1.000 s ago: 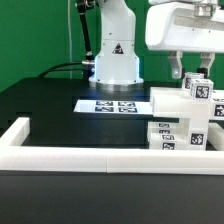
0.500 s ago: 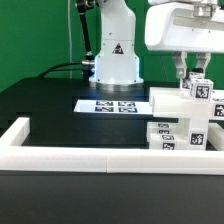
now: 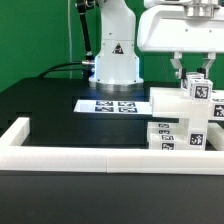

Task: Assemble chair

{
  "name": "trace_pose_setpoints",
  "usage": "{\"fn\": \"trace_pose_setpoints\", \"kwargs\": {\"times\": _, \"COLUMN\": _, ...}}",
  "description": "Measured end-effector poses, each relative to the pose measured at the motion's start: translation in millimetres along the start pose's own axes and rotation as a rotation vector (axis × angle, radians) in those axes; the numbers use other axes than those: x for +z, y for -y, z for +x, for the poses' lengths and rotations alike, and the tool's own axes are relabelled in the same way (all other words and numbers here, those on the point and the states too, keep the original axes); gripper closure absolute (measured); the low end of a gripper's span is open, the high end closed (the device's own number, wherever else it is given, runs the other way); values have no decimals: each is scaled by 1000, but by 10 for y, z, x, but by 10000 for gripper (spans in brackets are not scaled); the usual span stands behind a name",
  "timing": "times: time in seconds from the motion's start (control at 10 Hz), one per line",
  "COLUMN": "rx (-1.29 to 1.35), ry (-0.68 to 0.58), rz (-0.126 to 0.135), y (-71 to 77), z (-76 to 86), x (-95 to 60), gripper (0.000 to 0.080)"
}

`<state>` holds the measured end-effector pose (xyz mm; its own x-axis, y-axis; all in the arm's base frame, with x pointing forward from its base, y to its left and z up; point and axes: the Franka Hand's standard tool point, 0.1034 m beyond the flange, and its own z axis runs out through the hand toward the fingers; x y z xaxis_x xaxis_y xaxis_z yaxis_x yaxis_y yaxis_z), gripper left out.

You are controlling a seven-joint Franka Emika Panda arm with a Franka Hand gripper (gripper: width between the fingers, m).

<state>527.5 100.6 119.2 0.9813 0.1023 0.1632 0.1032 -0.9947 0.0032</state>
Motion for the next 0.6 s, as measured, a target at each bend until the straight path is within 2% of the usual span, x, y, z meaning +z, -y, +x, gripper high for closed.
{"fn": "trace_pose_setpoints", "kwargs": {"times": 0.6, "rx": 548, "ry": -14, "rz": 8, "y": 24, "z": 25, "x": 8, "gripper": 514}}
